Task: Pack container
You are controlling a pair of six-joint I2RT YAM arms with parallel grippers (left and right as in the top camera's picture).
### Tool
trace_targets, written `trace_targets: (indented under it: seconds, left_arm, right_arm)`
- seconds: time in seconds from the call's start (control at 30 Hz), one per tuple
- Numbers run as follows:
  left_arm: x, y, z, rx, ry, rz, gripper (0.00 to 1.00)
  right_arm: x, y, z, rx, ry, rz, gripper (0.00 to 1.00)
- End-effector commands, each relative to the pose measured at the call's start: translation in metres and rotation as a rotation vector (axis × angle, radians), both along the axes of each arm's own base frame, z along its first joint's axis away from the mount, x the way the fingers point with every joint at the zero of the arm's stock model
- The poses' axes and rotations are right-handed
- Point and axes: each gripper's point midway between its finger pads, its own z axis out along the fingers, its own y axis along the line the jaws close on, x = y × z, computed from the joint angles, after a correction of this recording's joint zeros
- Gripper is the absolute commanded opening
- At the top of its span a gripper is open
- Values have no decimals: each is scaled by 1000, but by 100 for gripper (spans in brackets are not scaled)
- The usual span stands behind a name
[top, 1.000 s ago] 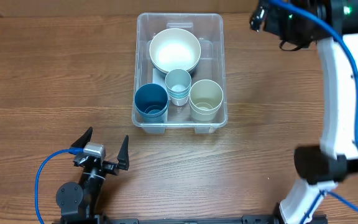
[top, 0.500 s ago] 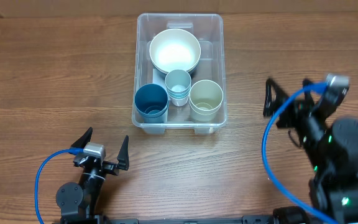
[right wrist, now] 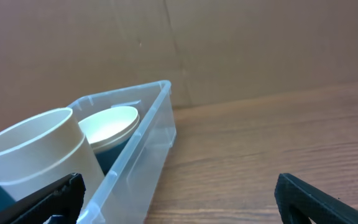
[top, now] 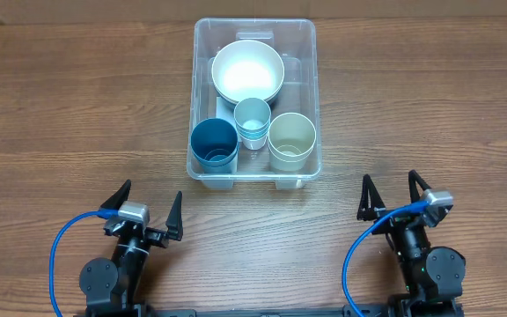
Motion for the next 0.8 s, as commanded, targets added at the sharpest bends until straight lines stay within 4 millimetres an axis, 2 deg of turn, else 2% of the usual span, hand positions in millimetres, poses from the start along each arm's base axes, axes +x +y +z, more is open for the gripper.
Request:
trace_targets:
  seconds: [0.0, 0.2, 0.23, 0.77]
  left_arm:
    - [0, 2, 0, -13, -1, 11, 100]
    - [0, 2, 0, -13, -1, 11, 100]
    - [0, 2, 0, -13, -1, 11, 100]
    - [0, 2, 0, -13, -1, 11, 100]
  right_arm:
    - [-1, 0, -14, -6, 12, 2, 100]
    - [0, -8, -15, -137, -2, -40, 100]
    - [0, -13, -15, -138, 2, -67, 100]
    - [0, -12, -14, -137, -3, -64, 100]
